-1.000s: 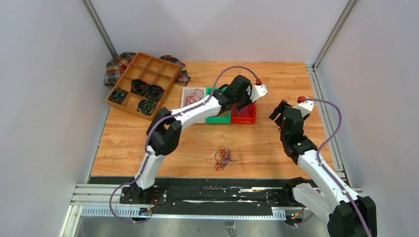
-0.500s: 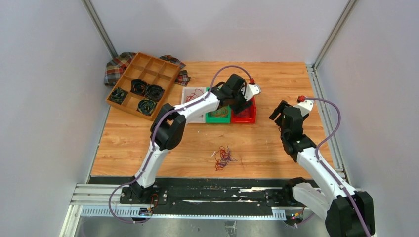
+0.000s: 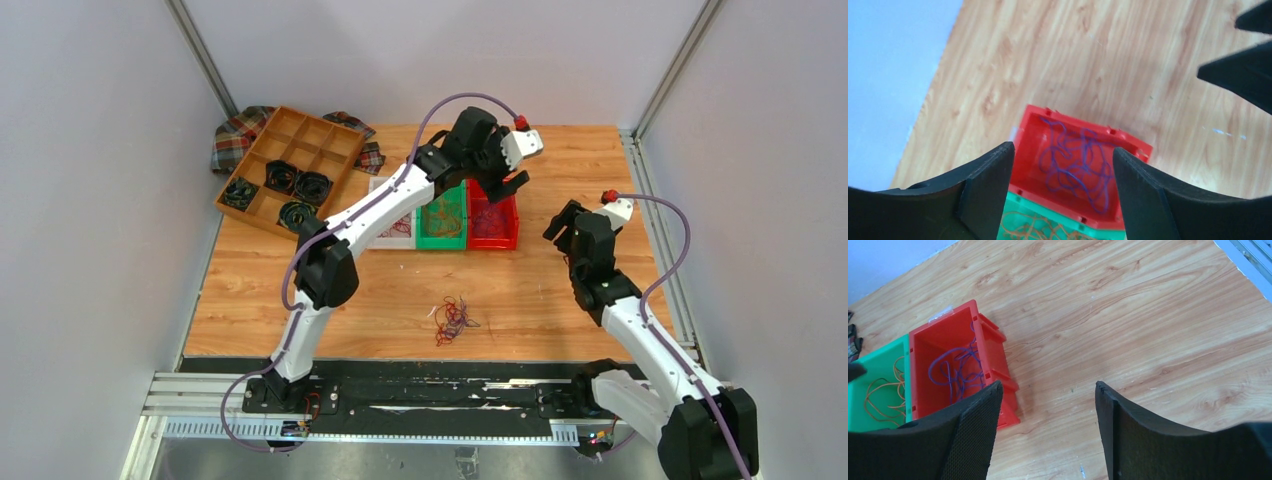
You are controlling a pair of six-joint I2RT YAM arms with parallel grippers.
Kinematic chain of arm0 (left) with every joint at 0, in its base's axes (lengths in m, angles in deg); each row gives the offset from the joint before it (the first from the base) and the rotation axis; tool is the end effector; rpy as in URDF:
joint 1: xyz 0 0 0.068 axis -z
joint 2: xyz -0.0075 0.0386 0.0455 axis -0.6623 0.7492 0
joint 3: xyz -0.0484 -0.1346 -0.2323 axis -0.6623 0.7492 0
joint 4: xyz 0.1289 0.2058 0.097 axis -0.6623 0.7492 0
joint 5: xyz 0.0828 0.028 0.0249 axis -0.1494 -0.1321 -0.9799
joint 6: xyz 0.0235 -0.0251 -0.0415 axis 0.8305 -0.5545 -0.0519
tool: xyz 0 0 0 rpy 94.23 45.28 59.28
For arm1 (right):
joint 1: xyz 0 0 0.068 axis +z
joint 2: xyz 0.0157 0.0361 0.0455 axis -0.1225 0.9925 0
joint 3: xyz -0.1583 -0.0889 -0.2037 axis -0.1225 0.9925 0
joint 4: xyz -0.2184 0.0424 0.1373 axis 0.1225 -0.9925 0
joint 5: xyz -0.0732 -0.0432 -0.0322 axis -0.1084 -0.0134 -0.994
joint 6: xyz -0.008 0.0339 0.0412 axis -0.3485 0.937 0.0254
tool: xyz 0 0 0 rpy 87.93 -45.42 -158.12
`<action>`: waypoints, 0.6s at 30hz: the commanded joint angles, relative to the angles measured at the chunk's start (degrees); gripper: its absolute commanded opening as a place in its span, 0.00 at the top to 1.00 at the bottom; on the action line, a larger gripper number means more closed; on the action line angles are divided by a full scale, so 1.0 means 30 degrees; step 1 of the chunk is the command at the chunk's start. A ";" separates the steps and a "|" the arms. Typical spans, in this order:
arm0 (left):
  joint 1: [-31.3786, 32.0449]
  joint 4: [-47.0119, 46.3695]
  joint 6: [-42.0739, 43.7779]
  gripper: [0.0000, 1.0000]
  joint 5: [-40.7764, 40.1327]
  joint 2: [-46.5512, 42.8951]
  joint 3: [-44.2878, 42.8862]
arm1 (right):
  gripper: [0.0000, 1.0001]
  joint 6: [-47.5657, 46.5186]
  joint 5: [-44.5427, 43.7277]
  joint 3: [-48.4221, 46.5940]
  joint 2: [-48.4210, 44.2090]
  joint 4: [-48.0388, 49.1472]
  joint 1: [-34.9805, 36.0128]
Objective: Untangle the cables
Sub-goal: Place the cable in the bin.
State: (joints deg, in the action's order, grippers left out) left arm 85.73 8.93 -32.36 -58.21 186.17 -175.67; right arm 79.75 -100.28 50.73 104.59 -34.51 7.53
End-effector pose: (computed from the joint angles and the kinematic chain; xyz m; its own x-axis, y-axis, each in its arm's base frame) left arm 0.3574 -0.3625 0.3284 -0.0024 0.5333 -0.8459 0.9217 0.3292 0.2050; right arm 0.2137 0.0407 0.2614 -0.1647 0.4171 -0.8938 0.2563 0.8932 0.3696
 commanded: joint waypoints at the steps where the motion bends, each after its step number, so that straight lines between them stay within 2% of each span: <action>1: -0.0282 -0.0113 0.0027 0.28 -0.0232 0.2182 -0.2230 | 0.33 0.0489 0.0292 -0.0011 -0.0344 0.0113 -0.0285; 5: -0.0618 0.0566 -0.0707 0.39 0.0900 0.3682 -0.3694 | 0.34 0.0323 0.0283 0.0133 -0.0199 0.0149 -0.0276; 11: -0.0687 0.1657 0.0320 0.46 0.3617 0.3901 -0.2280 | 0.36 0.0207 0.0105 0.0147 0.0167 0.0279 -0.0305; 14: -0.0680 0.1736 0.0667 0.50 0.3520 0.4196 -0.2049 | 0.37 0.0221 0.0163 0.0136 0.0479 0.0394 -0.0280; 18: -0.0666 0.0139 0.0452 0.55 0.1540 0.4399 -0.1372 | 0.39 0.0356 0.0293 0.0253 0.0752 0.0669 -0.0269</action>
State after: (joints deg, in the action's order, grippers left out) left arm 83.52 13.41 -31.77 -50.73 198.84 -181.22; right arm 80.05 -99.49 50.81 106.25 -34.29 7.53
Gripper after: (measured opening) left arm 0.470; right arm 0.618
